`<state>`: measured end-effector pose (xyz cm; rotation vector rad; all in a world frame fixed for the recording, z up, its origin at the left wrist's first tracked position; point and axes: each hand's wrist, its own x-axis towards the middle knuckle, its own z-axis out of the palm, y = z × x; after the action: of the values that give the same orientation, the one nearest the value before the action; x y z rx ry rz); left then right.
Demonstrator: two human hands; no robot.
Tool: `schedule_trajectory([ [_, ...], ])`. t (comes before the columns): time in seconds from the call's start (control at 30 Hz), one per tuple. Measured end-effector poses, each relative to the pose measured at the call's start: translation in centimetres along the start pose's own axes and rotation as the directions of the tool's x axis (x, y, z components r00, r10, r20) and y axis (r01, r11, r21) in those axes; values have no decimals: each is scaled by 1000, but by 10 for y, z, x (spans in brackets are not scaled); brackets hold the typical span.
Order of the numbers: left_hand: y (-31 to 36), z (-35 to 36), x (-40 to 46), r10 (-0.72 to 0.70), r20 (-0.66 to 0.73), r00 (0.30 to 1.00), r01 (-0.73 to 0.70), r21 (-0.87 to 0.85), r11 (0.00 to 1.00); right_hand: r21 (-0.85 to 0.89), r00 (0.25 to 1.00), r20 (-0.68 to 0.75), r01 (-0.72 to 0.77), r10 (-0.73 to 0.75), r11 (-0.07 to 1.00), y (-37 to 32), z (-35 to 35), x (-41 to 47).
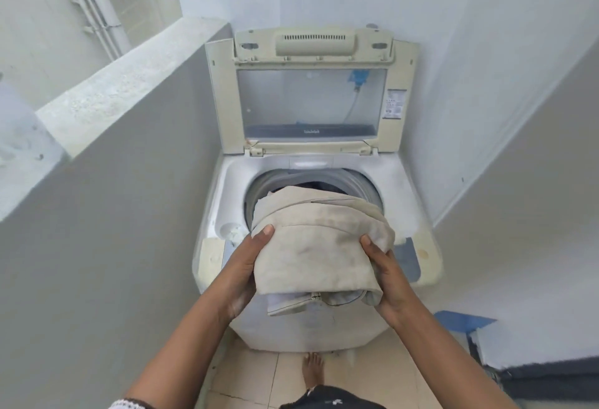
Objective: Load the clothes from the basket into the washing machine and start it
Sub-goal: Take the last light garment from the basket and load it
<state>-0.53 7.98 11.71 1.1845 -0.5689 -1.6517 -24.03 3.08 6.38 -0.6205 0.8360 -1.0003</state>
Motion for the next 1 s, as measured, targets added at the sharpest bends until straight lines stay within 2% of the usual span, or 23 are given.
schedule_trajectory([
  [0.23,50,14,90,150,-16,989,-149,26,988,17,990,111,-95,92,995,-59,5,102],
  [0.33,53,16,128,151,-35,988,-151,7,989,27,983,120,-146,142,989,-71,-5,139],
  [0.47,35,9,172,34,-115,993,-36,-14,999,-98,949,-20,-314,314,944,-61,-29,184],
  [0.57,16,-9,197,-97,-240,966,143,185,972,-295,903,-257,-413,344,862,-38,-53,213],
  [0.67,3,-28,210,-148,-370,917,307,418,855,-546,839,-507,-488,195,681,-26,-72,231],
  [0.73,0,-34,216,-139,-344,929,288,432,855,-739,867,-494,-454,57,498,-25,-75,239],
  [0.8,0,-36,223,-99,-306,947,250,508,825,-945,949,-305,-290,-82,150,-26,-70,243],
  [0.87,-2,-38,234,-47,-260,965,215,669,712,-991,999,-33,-36,-26,-127,-22,-63,250],
  [0.93,-7,-39,243,-44,-188,981,180,810,558,-949,977,141,179,158,-260,-8,-60,255],
  [1.0,-18,-38,252,-117,-162,980,196,885,421,-907,926,191,293,326,-303,9,-61,257],
])
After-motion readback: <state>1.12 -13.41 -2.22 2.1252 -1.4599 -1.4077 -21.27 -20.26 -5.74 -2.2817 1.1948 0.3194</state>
